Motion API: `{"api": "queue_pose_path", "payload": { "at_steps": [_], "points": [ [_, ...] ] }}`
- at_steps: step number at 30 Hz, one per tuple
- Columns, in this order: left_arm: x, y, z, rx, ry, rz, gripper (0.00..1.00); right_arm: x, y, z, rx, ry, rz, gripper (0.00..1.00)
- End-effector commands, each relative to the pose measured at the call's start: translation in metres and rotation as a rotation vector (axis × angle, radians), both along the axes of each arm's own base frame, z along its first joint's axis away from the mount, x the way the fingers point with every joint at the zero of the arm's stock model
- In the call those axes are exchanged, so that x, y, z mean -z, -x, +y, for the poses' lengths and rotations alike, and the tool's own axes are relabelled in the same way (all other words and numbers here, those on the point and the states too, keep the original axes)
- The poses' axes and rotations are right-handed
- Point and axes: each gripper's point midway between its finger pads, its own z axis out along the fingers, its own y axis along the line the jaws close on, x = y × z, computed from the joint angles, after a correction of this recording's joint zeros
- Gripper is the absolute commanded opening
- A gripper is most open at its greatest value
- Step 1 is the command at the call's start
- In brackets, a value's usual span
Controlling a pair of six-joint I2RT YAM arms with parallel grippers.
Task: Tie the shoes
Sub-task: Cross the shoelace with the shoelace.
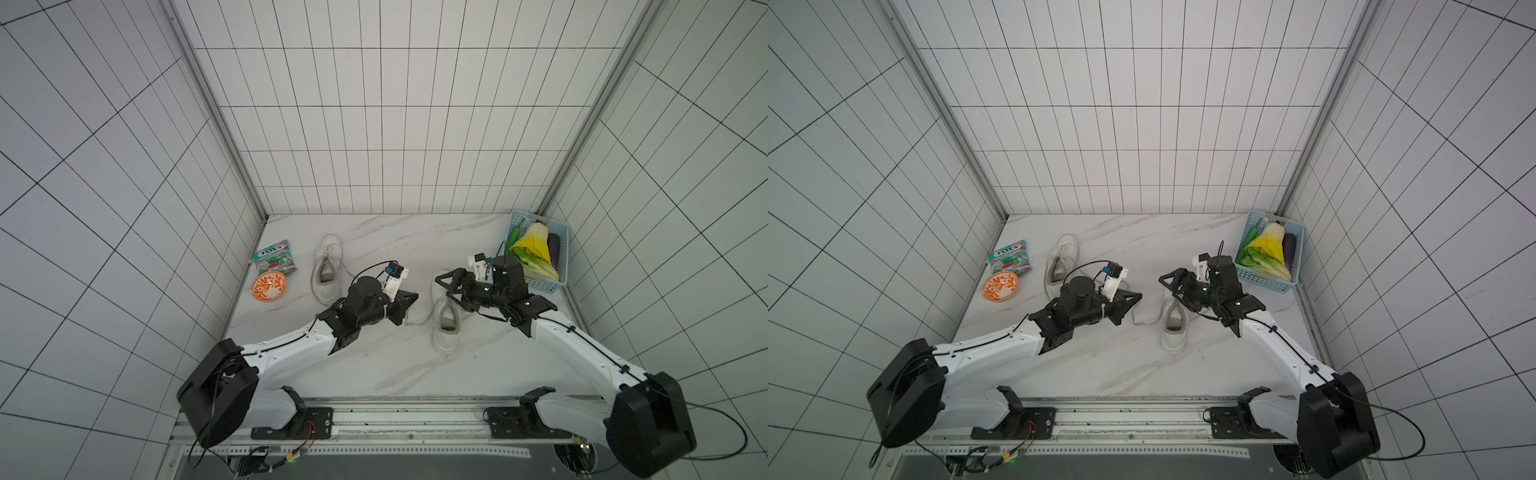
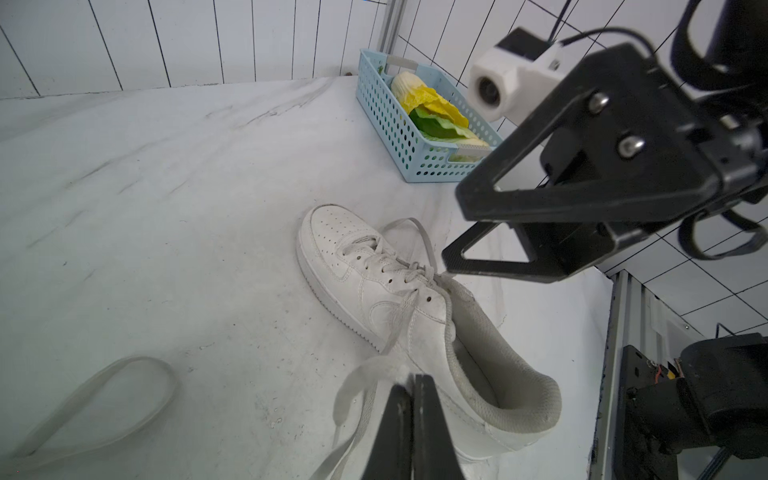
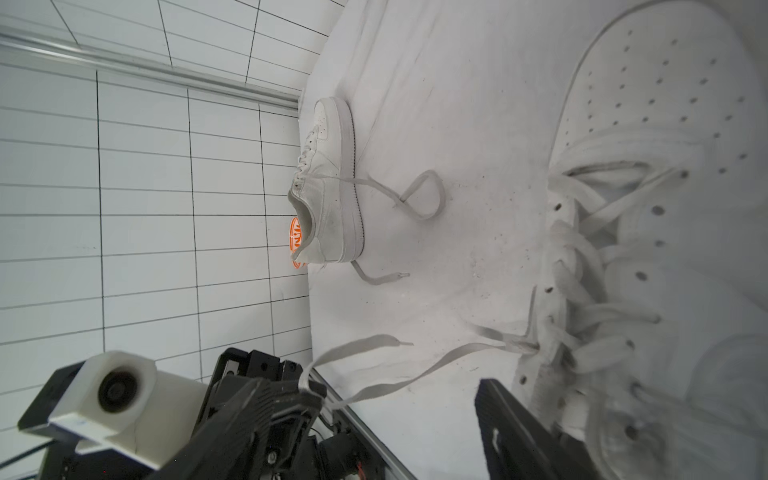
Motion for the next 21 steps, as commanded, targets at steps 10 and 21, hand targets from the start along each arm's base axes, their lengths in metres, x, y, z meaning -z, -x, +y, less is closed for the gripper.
{"api": "queue_pose_path", "payload": {
  "at_steps": [10, 21],
  "points": [
    [-0.002, 0.005, -0.007, 0.044, 0.048, 0.000, 0.00, 0.008, 0.007, 0.047, 0.083, -0.154, 0.275, 0.83],
    [-0.001, 0.009, -0.005, 0.056, 0.049, -0.012, 0.00, 0.003, 0.018, 0.064, 0.064, -0.203, 0.342, 0.83]
  ]
}}
